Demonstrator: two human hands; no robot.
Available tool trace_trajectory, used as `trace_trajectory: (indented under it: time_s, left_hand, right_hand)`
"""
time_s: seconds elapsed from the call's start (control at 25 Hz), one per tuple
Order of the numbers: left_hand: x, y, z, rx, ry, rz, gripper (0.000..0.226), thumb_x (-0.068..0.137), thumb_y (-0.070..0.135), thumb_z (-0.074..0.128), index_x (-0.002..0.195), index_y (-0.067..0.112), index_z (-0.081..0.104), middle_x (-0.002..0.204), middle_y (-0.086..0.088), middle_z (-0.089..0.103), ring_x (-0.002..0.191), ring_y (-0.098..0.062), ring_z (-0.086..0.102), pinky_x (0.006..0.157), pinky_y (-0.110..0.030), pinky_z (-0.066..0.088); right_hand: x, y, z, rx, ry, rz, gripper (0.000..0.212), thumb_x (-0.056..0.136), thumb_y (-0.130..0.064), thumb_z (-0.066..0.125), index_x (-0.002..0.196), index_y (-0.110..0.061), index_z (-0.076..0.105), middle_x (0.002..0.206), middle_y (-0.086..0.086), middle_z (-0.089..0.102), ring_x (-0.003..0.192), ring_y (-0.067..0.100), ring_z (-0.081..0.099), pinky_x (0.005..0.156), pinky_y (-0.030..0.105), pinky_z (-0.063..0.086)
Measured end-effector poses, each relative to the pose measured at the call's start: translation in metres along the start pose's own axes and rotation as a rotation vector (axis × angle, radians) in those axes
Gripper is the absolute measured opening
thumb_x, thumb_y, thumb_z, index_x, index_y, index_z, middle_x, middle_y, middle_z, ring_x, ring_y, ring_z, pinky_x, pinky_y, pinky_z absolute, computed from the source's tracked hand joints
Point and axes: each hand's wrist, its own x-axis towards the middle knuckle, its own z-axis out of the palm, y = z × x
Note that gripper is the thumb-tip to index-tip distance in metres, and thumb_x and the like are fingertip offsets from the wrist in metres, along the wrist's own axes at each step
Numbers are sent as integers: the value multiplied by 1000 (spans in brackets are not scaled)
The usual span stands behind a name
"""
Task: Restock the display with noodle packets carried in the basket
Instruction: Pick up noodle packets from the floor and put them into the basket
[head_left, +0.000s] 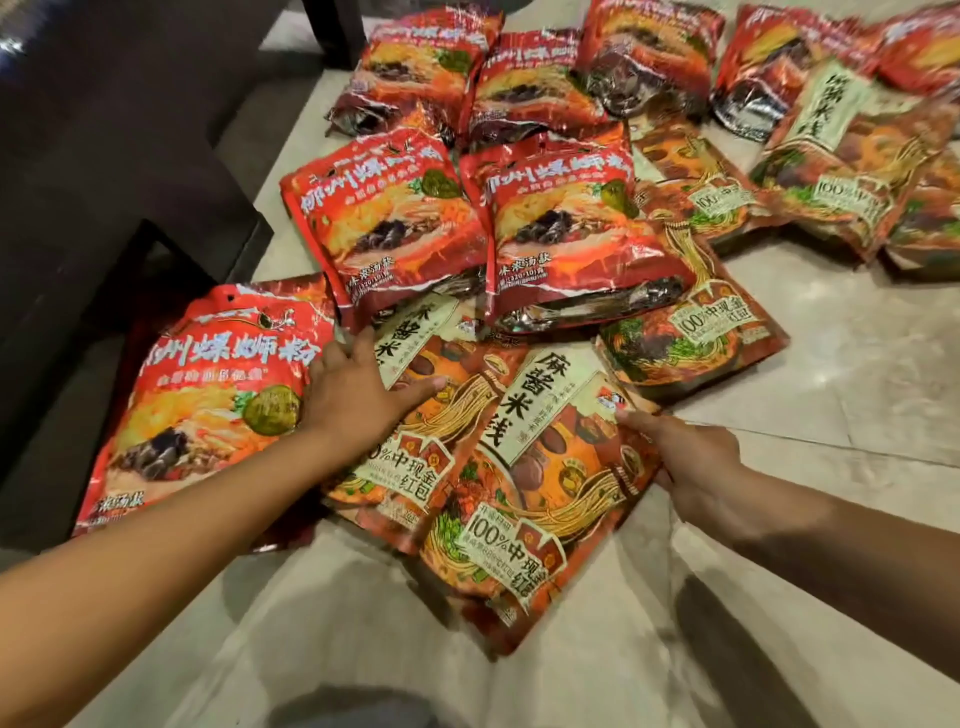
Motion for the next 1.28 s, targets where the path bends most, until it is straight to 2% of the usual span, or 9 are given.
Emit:
trace_trajectory:
  time_s: [0.12,0.24,0.4,0.48,0.64,0.76,0.88,0.96,1.28]
  left_hand:
    - [-7,6,-8,-137,-28,-70,110,67,75,67,150,14,27,140,-26,42,128,-41,44,100,-43,42]
    - [-14,10,-4,-276,-17,-131,108,64,74,70,144,10,37,133,-16,58,117,-34,58,88,-37,48]
    - [-23,14,-14,-632,-193,-319,49,76,48,78,104,11,61,100,-4,65,86,-20,63,72,-24,45]
    - [-30,8,-26,-768,-339,-318,39,74,46,79,94,14,68,87,-1,74,70,-15,70,62,-20,51]
    - [-36,2,-40,-888,-450,-211,71,59,51,83,117,13,68,101,-8,76,96,-26,73,95,-38,52]
    - [-38,8,-50,-972,-472,-133,97,37,63,91,118,15,67,104,-10,75,94,-26,73,88,-36,56]
    - [-44,27,-56,-1114,-351,-68,52,62,45,86,103,15,70,99,-14,76,78,-22,75,65,-27,60]
    - [-47,42,-58,-1245,-229,-49,28,79,29,74,103,15,70,99,-14,75,78,-21,75,63,-27,59]
    - [-46,47,-55,-1541,-13,-66,55,78,30,72,130,16,59,113,-6,74,102,-19,71,87,-37,57]
  right_hand:
    - [1,-8,-2,26,-20,85,37,69,-6,85,94,0,60,82,16,70,45,17,66,38,25,51]
    - [3,-3,-6,2,-132,137,53,64,-9,87,110,2,62,92,20,73,63,26,72,51,36,58]
    - [-9,-3,-16,-74,-346,134,47,73,-13,80,116,0,65,99,20,74,72,29,72,58,37,60]
    - [-22,-6,-23,-39,-382,90,42,79,-12,76,118,0,65,103,20,73,78,31,71,62,35,60]
    - [-46,-17,-33,-32,-465,-25,39,82,-13,74,118,-1,65,104,17,74,95,34,70,83,42,58]
    - [-59,-39,-42,14,-487,-158,41,81,-10,74,120,-2,64,108,16,73,102,35,69,94,49,54]
    - [-69,-73,-50,39,-476,-342,40,82,-8,72,121,-5,65,107,12,74,96,30,72,86,43,59]
    - [-75,-97,-55,2,-447,-468,35,81,-11,74,115,-5,68,100,10,76,90,26,73,82,42,59]
    - [-76,-115,-78,42,-378,-738,17,82,-13,76,98,-17,73,100,3,76,94,22,73,84,39,58]
